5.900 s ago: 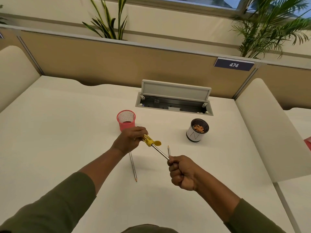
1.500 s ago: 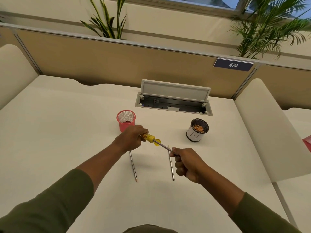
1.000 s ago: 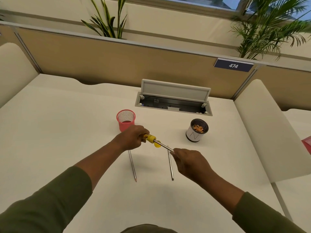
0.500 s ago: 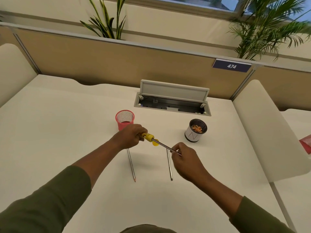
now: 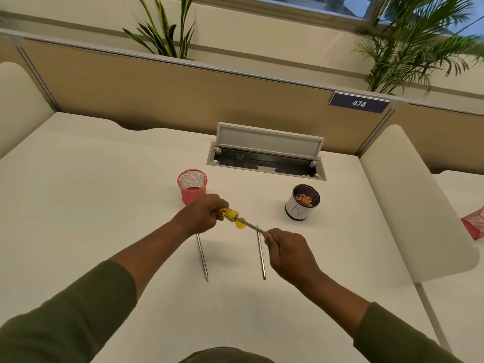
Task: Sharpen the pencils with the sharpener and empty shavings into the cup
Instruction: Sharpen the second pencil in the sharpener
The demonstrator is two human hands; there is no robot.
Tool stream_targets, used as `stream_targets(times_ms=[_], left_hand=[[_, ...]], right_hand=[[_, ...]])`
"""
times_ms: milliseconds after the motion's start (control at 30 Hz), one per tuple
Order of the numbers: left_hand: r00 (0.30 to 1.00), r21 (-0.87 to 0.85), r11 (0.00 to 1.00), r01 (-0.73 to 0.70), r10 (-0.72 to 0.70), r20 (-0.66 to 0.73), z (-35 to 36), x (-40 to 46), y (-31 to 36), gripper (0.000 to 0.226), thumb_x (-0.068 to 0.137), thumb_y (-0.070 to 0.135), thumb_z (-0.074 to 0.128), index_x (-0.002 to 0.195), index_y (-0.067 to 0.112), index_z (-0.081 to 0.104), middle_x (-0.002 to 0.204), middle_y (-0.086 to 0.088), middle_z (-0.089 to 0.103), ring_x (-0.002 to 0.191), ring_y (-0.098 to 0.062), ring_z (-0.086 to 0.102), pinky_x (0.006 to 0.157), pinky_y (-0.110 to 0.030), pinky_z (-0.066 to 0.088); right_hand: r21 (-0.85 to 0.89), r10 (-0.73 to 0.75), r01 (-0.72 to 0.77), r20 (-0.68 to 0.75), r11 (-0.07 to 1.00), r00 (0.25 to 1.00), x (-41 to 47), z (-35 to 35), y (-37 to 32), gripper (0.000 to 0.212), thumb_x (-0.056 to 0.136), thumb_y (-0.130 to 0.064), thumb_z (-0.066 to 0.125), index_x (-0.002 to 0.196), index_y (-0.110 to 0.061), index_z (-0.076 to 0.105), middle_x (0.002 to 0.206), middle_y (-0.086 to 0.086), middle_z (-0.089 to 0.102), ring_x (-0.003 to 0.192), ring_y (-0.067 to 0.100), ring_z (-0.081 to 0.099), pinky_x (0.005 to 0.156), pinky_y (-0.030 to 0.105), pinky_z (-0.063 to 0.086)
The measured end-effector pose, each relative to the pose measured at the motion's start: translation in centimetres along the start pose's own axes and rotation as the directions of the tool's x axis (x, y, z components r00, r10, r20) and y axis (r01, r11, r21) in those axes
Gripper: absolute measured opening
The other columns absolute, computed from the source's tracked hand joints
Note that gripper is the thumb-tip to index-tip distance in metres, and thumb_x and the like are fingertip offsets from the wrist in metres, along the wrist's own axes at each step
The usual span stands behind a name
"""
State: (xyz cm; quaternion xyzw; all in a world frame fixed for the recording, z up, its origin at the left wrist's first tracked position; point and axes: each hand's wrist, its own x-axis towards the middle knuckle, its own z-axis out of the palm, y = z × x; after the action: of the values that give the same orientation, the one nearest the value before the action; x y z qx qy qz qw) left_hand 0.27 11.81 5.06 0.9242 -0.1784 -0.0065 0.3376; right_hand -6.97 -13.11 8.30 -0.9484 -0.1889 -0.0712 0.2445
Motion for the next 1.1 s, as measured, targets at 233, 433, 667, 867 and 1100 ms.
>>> stream_targets(times_ms=[233,433,667,867,1100], left_hand=[[0.999,0.02,0.999,-0.05,0.049,0.021,-0.4,0.3,0.3,0.037,0.074,-0.016,0.057,0.101,0.007,0.069,0.089,-0.004,0.063,0.076,-0.019,0.062,0.068,-0.039,0.058],[0.997,0.005,1.0,0.028,-0.029,0.076,-1.4,0.7,0.2,0.033,0.078,-0.011,0.06,0.101,0.01,0.07,0.088,0.002,0.063,0.077,-0.015,0.064,0.073,-0.039,0.06],[0.988,0.004,0.999,0.054,-0.054,0.145,-1.3,0.7,0.1,0.031,0.077,-0.005,0.066,0.101,0.013,0.072,0.083,0.004,0.063,0.079,-0.017,0.063,0.073,-0.043,0.059],[1.0,0.017,1.0,-0.007,0.006,0.023,-0.7,0.7,0.4,0.032,0.074,-0.011,0.06,0.096,0.008,0.071,0.082,-0.007,0.068,0.073,-0.021,0.063,0.068,-0.044,0.058],[0.999,0.061,0.998,-0.015,0.013,0.041,-0.5,0.2,0.0,0.033,0.074,-0.011,0.058,0.095,0.012,0.07,0.079,0.001,0.062,0.072,-0.016,0.06,0.066,-0.042,0.056]], right_hand=[[0.594,0.496,-0.783,0.744,-0.182,0.449,0.8,-1.5,-2.0,0.03,0.101,-0.024,0.043,0.076,-0.01,0.051,0.052,-0.006,0.018,0.04,0.008,0.013,0.036,0.018,0.016],[0.21,0.221,-0.278,0.256,0.937,0.941,0.2,-1.5,-1.4,0.015,0.096,-0.025,0.047,0.091,-0.015,0.056,0.062,-0.005,0.051,0.05,0.01,0.044,0.046,0.019,0.034],[-0.435,-0.442,0.419,0.051,0.797,0.895,0.6,-1.0,2.1,0.019,0.097,-0.023,0.053,0.089,-0.007,0.06,0.058,0.003,0.041,0.046,0.022,0.031,0.045,0.032,0.023],[0.229,0.186,-0.184,0.01,0.956,0.982,0.6,-0.2,-0.5,0.035,0.098,-0.028,0.049,0.069,-0.012,0.06,0.047,-0.008,0.038,0.039,0.012,0.035,0.043,0.021,0.029],[0.585,0.502,-0.811,0.702,-0.001,0.505,2.1,-1.9,-1.8,0.031,0.1,-0.027,0.047,0.077,-0.007,0.055,0.053,-0.003,0.021,0.041,0.01,0.017,0.039,0.02,0.018]])
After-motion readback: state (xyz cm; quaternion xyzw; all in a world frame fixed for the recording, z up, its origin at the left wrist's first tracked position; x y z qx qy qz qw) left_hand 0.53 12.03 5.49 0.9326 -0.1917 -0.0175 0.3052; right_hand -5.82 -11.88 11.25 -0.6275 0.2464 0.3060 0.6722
